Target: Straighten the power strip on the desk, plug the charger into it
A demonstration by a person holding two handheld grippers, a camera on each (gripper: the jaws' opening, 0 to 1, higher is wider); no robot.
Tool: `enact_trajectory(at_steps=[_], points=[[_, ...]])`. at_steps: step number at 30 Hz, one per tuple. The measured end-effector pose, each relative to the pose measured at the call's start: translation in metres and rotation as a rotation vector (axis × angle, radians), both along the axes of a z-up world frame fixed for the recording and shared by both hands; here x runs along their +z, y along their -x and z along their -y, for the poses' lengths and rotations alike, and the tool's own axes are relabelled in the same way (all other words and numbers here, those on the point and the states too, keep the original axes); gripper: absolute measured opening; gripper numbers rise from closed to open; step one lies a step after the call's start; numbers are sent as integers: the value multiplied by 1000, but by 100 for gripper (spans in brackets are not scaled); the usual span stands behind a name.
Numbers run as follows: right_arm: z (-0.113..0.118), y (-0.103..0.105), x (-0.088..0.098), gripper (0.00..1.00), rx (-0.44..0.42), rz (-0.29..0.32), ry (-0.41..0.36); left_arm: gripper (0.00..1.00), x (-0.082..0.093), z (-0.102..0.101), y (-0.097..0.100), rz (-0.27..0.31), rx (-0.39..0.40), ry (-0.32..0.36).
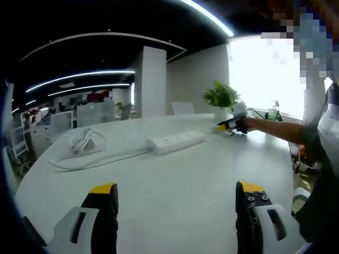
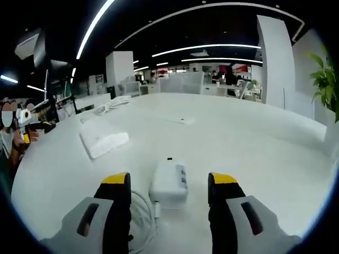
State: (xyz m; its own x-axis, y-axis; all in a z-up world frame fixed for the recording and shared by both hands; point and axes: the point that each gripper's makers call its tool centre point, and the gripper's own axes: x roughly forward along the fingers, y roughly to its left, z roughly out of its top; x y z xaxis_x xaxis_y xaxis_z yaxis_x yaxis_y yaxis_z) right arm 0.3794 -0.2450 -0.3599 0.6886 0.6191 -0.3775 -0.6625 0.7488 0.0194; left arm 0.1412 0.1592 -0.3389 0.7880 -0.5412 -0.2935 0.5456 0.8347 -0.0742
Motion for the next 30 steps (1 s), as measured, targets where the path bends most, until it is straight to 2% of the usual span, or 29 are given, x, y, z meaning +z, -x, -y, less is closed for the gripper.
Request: enact_trajectory(at_steps=[4, 5, 6, 7, 8, 14, 30], points=[[-1, -1, -1, 47, -6, -7, -2, 95, 0, -2, 1, 0, 4, 1], [1, -1, -3, 36, -19, -17, 5, 95, -1, -2, 1, -1, 5, 1], [5, 2, -8, 27, 1, -27, 57, 95, -1, -2, 1, -1, 5, 0], [9, -4, -6, 27, -39, -3, 66, 95, -2, -3, 1, -2, 6, -1], [6, -2, -7, 27, -14, -3, 73, 95, -1, -4, 2, -2, 8, -1], [11, -5, -11, 26, -33, -15, 55, 95, -1, -7, 3, 0, 13, 3], [9, -9, -7, 26, -23, 4, 71, 94, 0, -6, 8, 4, 12, 1]])
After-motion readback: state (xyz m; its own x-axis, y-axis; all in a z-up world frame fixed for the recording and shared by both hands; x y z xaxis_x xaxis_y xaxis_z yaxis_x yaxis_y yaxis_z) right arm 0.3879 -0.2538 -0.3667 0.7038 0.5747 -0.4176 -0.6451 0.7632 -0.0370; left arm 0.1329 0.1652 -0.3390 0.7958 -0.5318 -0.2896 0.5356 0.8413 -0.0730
